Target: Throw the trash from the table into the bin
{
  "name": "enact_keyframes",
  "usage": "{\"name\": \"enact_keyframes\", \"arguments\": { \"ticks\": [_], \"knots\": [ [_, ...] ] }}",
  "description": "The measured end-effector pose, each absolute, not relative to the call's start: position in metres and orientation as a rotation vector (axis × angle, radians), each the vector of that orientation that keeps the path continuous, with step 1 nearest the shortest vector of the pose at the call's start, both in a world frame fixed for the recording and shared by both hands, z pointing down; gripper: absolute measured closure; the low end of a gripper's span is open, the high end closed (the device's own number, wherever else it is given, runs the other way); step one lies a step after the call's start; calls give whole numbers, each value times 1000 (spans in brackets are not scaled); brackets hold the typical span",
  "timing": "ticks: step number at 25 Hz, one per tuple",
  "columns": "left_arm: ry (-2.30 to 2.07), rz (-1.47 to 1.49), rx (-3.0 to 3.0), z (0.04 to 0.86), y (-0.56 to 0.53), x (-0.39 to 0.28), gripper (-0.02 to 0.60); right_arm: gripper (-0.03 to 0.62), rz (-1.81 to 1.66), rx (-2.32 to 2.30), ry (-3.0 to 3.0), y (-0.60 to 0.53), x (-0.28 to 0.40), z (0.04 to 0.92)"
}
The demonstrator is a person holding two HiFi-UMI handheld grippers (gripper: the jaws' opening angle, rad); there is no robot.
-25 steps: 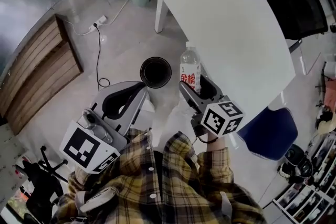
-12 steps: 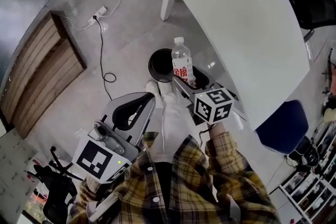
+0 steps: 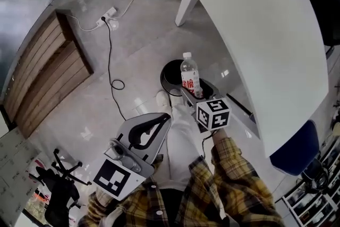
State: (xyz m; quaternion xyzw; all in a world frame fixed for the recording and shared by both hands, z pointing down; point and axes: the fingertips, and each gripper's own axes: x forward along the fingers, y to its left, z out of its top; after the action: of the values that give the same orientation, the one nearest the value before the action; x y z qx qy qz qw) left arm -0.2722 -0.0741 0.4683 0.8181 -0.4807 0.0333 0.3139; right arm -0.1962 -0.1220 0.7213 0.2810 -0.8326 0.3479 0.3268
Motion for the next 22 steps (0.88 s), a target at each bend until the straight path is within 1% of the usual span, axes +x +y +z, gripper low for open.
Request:
{"name": "enact_keyframes", "arguments": {
  "ticks": [11,17,22],
  "knots": [
    [-1251,77,2033,612,-92,-281,571,287,857,662,-2135,-131,-217,877],
    [-1271,77,1932,674,-67,-278,571,287,837,601,-2142,-118,-214,965],
    [-1245,94,1910,722,-53,-272,571,286,764,532,-2185,-113,-221,1021]
  ]
}}
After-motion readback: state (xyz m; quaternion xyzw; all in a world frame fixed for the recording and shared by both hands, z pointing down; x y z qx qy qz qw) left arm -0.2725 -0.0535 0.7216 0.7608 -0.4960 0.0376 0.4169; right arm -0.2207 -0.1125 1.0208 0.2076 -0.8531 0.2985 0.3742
